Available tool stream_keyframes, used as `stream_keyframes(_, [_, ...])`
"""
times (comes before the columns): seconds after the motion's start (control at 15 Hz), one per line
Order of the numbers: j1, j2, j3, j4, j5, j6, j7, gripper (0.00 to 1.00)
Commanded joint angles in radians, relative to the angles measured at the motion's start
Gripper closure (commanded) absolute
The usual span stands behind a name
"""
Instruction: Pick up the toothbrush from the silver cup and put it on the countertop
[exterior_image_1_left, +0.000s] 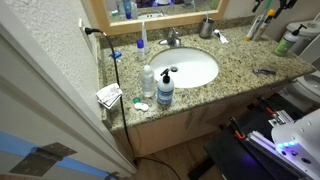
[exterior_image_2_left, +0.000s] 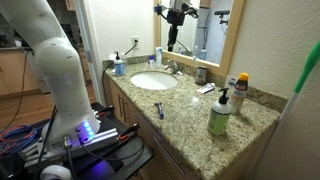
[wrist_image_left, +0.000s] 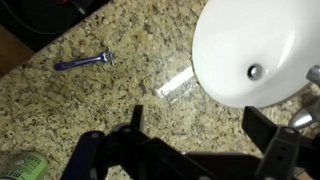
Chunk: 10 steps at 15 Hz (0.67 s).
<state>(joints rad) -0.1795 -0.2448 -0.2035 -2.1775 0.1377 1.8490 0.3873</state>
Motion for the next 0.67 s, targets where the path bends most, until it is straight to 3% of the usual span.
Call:
stream_keyframes(0.0, [-0.053, 0.216, -0.053, 0.233, 0.107, -0.023, 0.044, 0.0])
stream_keyframes(0.13, [-0.069, 0.316, -0.078, 0.36, 0.192, -0.076, 0.089, 0.0])
stream_keyframes(0.2, [-0.058, 0.204, -0.06, 0.222, 0.131, -0.015, 0.051, 0.0])
stream_keyframes(0.33, [-0.069, 0.282, -0.074, 0.311, 0.169, -0.036, 0.068, 0.0])
stream_keyframes(0.6, [-0.059, 0.372, -0.062, 0.349, 0.177, -0.032, 0.106, 0.0])
